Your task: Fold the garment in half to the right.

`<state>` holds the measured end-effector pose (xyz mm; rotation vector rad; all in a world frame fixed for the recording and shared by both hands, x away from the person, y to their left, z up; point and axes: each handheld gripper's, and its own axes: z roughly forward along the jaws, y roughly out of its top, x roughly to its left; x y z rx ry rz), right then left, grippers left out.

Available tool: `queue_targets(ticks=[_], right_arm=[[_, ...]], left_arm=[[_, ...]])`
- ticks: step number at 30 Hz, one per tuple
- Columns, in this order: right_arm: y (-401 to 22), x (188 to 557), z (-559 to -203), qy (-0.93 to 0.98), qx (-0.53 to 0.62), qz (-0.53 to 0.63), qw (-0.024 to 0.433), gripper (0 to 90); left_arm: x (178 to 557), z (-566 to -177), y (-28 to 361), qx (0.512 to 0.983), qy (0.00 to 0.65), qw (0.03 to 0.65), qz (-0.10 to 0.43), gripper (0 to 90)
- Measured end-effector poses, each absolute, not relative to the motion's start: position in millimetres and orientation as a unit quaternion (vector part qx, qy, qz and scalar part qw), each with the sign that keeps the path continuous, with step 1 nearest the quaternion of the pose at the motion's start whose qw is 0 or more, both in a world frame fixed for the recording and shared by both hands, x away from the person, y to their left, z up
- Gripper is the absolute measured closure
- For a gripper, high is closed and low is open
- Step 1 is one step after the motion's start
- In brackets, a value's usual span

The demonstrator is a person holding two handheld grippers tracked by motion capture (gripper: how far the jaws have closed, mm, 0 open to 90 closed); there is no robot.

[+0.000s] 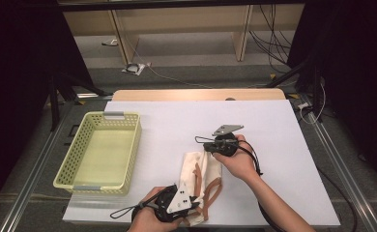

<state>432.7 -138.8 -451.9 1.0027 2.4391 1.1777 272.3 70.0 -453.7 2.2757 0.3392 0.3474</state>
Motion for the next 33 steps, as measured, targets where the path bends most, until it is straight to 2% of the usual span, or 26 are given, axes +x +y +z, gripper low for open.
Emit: queue_targets(ticks=[33], right_arm=[[-148, 432, -463, 0.839, 0.357, 0.393, 0.120, 88.4]], left_arm=[[276, -463, 65, 0.907, 0.133, 0.381, 0.124, 81.3]])
